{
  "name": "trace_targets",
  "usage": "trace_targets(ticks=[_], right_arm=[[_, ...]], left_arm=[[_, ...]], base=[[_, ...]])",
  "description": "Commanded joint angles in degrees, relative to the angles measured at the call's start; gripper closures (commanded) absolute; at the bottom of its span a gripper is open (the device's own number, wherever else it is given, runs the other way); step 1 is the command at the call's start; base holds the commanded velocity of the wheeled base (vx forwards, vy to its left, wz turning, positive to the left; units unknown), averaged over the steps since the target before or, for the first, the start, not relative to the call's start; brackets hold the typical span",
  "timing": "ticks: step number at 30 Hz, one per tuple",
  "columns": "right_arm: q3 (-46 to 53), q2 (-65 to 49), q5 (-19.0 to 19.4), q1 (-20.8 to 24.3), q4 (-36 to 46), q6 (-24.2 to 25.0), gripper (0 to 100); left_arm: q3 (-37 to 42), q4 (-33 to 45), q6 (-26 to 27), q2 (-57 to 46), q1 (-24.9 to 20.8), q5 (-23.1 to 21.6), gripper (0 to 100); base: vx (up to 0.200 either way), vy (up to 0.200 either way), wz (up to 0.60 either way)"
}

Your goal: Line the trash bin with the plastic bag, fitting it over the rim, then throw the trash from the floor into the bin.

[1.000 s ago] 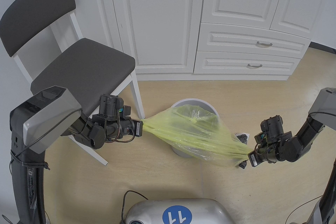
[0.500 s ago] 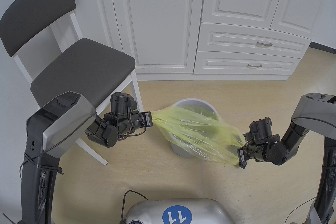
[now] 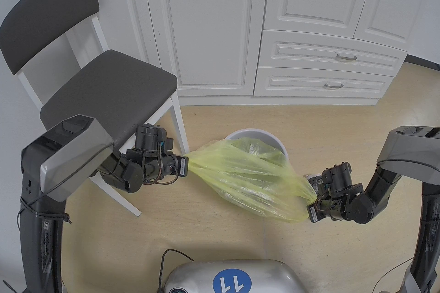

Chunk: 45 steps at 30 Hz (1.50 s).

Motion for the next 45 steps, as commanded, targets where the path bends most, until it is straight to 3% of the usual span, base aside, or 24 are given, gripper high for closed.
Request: trace_targets(ticks=[1, 9, 15, 20, 24, 29, 33, 36, 37, 40, 42, 43, 45], right_arm=[[3.32, -2.4, -0.06, 4.88, 0.03, -0.28, 100], [0.59, 2.44, -2.52, 3.83, -0.76, 0.16, 100], [-1.96, 5.16, -2.52, 0.84, -0.84, 0.34, 100], [-2.66, 5.69, -2.17, 0.14, -2.95, 1.04, 100], [-3.36, 9.56, -2.26, 0.4, -11.74, 3.06, 100], [-2.57, 11.05, -1.99, 0.14, -15.87, 2.97, 100], [-1.87, 10.61, -1.99, 0.14, -15.79, 2.8, 100], [0.06, 8.94, -1.9, 0.58, -15.96, 1.83, 100], [0.5, 8.33, -1.82, 0.58, -16.23, 1.04, 0], [1.47, 6.57, -1.55, 0.49, -16.49, 0.69, 0], [4.28, 3.32, 1.17, 0.14, -16.49, 0.34, 0], [6.48, 0.06, 6.01, -0.48, -16.49, -0.02, 0], [8.59, -3.36, 10.49, -2.5, -16.49, -1.25, 0]], left_arm=[[5.15, 2.65, 3.9, -6.02, 2.23, -0.41, 100], [-1.96, 0.27, 2.49, 4.09, 1.0, 0.03, 100], [-8.03, -5.26, -8.76, 8.66, -1.02, 0.29, 100], [-11.28, -9.04, -14.2, 10.51, -1.99, 0.38, 100], [-13.92, -12.82, -17.28, 12.53, -2.34, 1.17, 100], [-13.21, -12.82, -17.46, 12.62, -2.6, 2.76, 100], [-9.44, -10.45, -15.96, 9.54, -1.9, 1.17, 100], [-4.78, -9.48, -14.47, 5.23, -0.32, -2.52, 100], [-3.72, -9.48, -13.59, 4.18, 0.12, -3.84, 100], [-2.84, -9.66, -12.8, 3.65, 0.47, -4.36, 100], [-2.84, -9.66, -12.8, 3.83, 0.39, -4.36, 100], [-2.76, -9.92, -12.8, 3.92, 0.3, -4.36, 100], [-2.76, -9.92, -12.8, 3.83, 0.21, -4.36, 100]], base=[[0.0, 0.0, 0.0], [0.0, 0.0, 0.0], [0.0, 0.0, 0.0], [0.0, 0.0, 0.0], [0.0, 0.0, 0.0], [0.0, 0.0, 0.0], [0.0, 0.0, 0.0], [0.0, 0.0, 0.0], [0.0, 0.0, 0.0], [0.0, 0.0, 0.0], [0.0, 0.0, 0.0], [0.0, 0.0, 0.0], [0.0, 0.0, 0.0]])
